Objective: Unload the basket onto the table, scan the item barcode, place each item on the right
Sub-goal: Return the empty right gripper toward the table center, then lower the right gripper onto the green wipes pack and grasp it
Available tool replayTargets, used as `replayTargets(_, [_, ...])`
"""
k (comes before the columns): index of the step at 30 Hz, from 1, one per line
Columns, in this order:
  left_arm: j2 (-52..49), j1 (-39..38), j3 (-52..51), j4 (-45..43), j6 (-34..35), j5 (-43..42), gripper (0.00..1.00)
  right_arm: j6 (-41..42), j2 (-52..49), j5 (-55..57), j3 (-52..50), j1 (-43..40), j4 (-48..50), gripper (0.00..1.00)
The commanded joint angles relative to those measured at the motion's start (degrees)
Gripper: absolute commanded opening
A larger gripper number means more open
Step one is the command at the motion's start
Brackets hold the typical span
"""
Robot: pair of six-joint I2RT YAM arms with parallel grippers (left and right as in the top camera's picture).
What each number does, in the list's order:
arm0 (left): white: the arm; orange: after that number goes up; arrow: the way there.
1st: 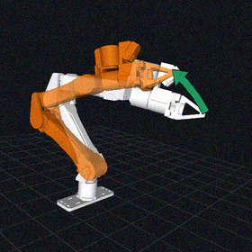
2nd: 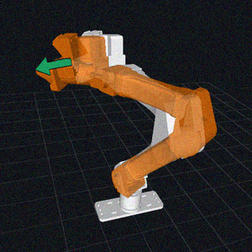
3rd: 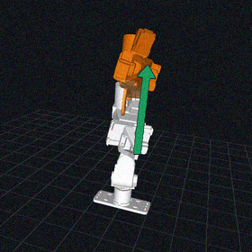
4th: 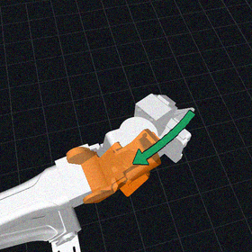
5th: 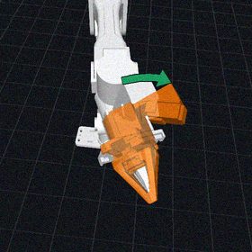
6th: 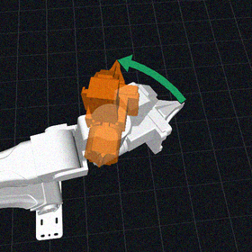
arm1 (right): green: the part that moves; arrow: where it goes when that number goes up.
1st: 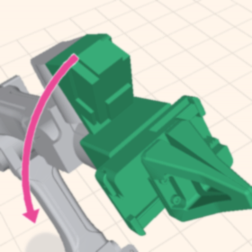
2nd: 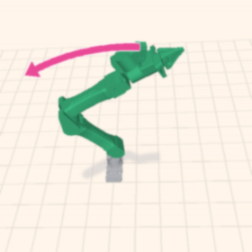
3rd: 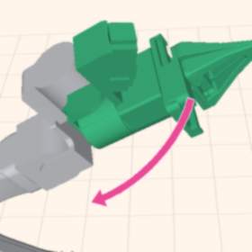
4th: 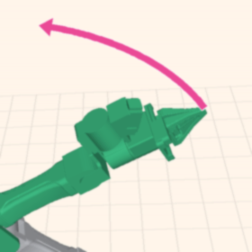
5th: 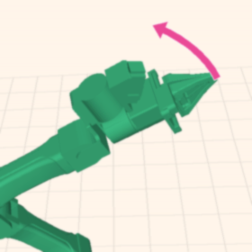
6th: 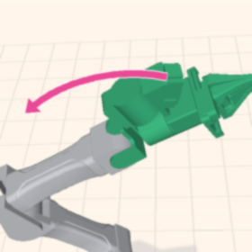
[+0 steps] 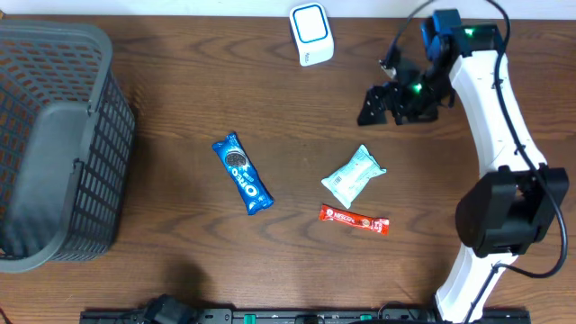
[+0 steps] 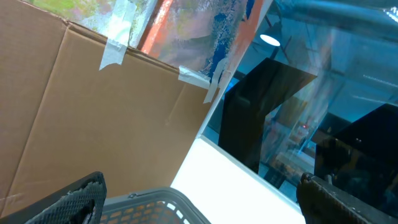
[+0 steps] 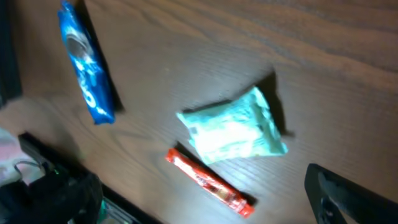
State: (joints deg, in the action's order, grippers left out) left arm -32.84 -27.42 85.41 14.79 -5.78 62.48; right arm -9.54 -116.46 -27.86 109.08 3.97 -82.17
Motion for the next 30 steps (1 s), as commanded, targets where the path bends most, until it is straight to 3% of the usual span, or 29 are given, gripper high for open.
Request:
replayTargets(1, [0.6,0.2,0.0,-0.2,0.5,0.1,0.98,-6.8,-1.4,-2.3,-7.0,-3.0,4.6,0.99])
replayTargets(13, [0.6,0.2,0.0,-0.2,0.5,0.1,0.98,-3.9,-2.3,-3.3,-23.7,-5.1,20.3,0.99])
replayTargets(25, [0.6,0.2,0.0,-0.2,0.5,0.1,0.98,-5.8,-12.2,-5.2,-26.4,-1.4,19.3,0.99])
replayTargets(27, [0.6,0.2,0.0,-0.2,0.5,0.1,0.98,-6.4,-13.5,-4.3,-26.4,-0.9,18.4,0.91])
replayTargets(30, [0.6,0.2,0.0,-0.2,0.5,0.1,0.98,-6.4,-14.7,-1.6,-26.8,-1.1,18.1,0.69])
